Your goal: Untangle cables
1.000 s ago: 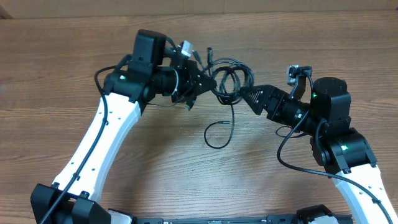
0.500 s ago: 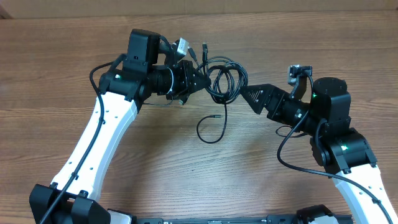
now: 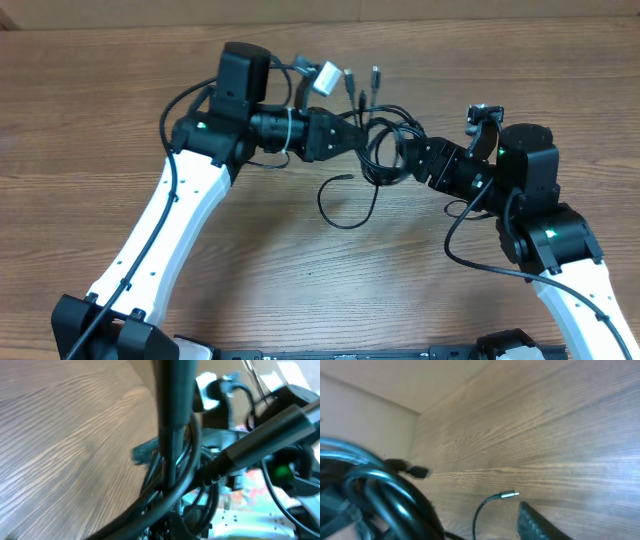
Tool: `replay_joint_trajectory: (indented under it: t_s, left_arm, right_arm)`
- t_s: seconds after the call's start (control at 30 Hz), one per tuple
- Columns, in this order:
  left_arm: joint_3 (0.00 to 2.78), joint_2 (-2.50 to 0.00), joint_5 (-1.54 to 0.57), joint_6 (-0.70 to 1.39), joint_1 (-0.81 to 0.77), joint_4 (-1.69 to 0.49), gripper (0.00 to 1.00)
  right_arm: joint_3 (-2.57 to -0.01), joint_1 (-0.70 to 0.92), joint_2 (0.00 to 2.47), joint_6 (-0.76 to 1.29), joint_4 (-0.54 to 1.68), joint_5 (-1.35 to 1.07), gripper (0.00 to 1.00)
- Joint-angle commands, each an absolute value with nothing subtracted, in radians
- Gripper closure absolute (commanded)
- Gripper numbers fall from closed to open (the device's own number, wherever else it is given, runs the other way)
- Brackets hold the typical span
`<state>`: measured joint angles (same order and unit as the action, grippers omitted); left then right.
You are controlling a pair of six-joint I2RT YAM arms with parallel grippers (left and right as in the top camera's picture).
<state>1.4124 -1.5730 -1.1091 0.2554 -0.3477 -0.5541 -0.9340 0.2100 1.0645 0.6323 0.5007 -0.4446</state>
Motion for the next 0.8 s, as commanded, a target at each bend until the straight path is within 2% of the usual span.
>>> replay_joint_trajectory:
  t_s: [0.0,0.07,0.17,0.47,0.77]
  left_arm:
    - [1.422,-1.569,-1.206,0.202,-0.382,-0.513,0.96]
    - [1.422,-1.569,-1.207,0.202,-0.391,-0.496,0.96]
    - [1.422,-1.569,-1.208,0.202,-0.391,-0.489,0.96]
    - [1.422,-1.569,-1.324,0.202,-0.29,-0.505,0.96]
    - [1.422,-1.569,-1.334,0.205,-0.157,-0.654,0.96]
  right_arm:
    - [-0.95,0.207,1.09,0.615,0.515,-0.419,0.65]
    - [-0.95,0.207,1.102,0.615,0.52,-0.419,0.82]
    - [-0.95,0.207,1.12,0.615,0.535,-0.419,0.96]
    - [-0.95,0.205,1.128,0.598,0.595,-0.31,0.96]
    - [-0.95,0.15,1.128,0.622,0.619,-0.281,0.96]
